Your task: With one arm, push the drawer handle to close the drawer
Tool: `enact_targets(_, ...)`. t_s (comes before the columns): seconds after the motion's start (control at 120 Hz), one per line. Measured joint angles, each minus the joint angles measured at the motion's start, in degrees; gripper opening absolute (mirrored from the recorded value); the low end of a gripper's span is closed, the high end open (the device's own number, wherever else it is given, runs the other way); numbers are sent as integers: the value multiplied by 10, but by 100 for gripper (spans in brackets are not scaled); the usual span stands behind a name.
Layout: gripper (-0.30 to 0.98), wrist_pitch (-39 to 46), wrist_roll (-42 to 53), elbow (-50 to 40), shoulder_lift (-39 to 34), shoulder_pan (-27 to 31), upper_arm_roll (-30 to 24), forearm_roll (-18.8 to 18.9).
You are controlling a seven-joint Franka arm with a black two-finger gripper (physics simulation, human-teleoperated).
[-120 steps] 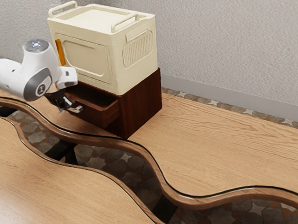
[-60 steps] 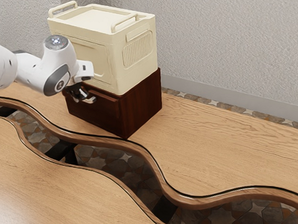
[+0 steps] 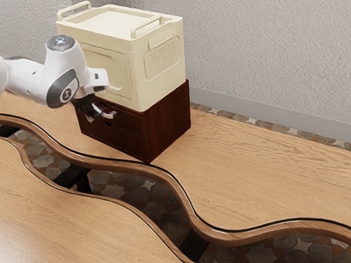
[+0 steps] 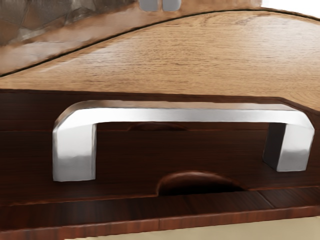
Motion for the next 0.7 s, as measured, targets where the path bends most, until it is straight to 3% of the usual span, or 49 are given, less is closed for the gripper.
enact_targets(0.25,-8,-172,-9,-12,-146,-65,-6,-1)
enact_targets(0.475,37,-323,-27,-12,-268,-86,-60,-2)
enact_targets(0.7,58,-385,-48,-11,-279,-86,-91,21)
